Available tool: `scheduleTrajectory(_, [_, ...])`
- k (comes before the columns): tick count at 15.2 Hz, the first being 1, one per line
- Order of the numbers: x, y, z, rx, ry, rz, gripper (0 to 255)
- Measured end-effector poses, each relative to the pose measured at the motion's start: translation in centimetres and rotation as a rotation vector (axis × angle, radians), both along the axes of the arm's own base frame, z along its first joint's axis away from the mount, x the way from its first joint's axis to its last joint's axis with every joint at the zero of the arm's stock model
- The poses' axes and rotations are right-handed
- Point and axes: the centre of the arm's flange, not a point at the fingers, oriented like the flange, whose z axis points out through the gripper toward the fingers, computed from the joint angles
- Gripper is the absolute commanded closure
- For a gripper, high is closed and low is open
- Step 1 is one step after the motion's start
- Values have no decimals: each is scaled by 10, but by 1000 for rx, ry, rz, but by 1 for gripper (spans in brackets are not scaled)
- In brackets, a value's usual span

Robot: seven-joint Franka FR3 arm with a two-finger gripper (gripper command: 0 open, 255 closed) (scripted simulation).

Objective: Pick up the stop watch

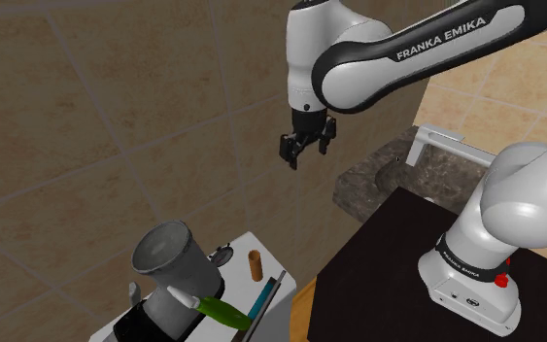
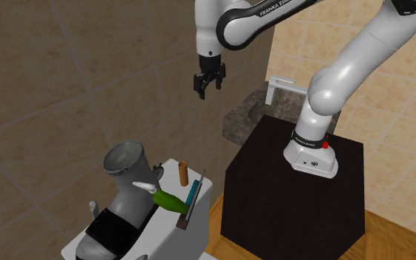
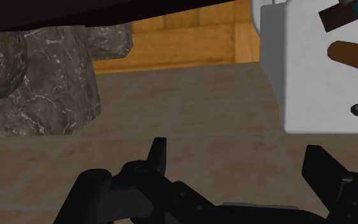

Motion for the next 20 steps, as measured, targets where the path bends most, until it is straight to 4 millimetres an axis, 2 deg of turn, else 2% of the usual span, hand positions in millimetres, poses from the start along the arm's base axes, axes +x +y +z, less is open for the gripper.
scheduleTrajectory(3, [9, 30, -30, 5, 0, -15, 0])
scheduleTrajectory(8, [26, 73, -66, 12, -2, -40, 0])
scheduleTrajectory(20, [81, 182, -168, 34, -3, -101, 0])
